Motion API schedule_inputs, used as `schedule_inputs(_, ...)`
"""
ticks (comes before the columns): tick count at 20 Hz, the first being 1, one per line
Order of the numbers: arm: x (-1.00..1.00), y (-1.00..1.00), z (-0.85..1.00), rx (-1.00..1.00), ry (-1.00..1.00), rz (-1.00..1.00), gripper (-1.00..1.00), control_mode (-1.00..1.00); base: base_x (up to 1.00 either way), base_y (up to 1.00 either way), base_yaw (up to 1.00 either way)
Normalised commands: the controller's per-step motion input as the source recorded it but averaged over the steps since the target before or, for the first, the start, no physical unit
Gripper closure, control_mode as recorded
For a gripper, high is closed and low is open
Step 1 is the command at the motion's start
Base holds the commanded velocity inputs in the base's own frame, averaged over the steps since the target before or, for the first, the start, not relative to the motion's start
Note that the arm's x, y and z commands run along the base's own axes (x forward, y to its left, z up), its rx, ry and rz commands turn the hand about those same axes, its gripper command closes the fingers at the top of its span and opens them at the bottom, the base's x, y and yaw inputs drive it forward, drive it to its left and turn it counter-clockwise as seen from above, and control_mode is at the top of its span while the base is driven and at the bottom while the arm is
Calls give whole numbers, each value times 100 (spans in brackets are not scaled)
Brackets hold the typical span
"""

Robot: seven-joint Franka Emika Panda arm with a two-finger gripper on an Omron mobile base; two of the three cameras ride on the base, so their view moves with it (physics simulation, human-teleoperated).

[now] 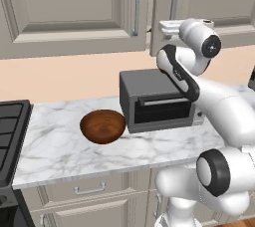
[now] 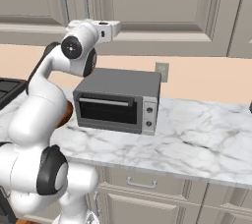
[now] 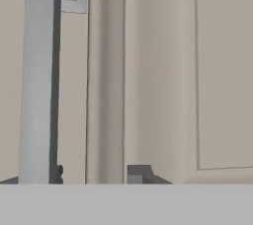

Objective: Open the cabinet. Pick the banana and banana from the cabinet and place them into the bowl. Then close the cabinet.

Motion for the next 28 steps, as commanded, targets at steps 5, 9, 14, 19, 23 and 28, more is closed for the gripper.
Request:
schedule_inputs(5,-53,-100,39,9,-7,0,100,-100,0,0,0)
schedule_inputs(9,-59,-100,46,12,-7,0,100,-100,0,0,0)
schedule_inputs(14,-66,-100,41,15,-6,0,100,-100,0,0,0)
schedule_inputs(19,-56,-100,67,15,-3,1,100,-100,0,0,0)
schedule_inputs(23,-57,-100,74,19,0,1,100,-100,0,0,0)
schedule_inputs(28,-63,-100,74,21,-1,2,100,-100,0,0,0)
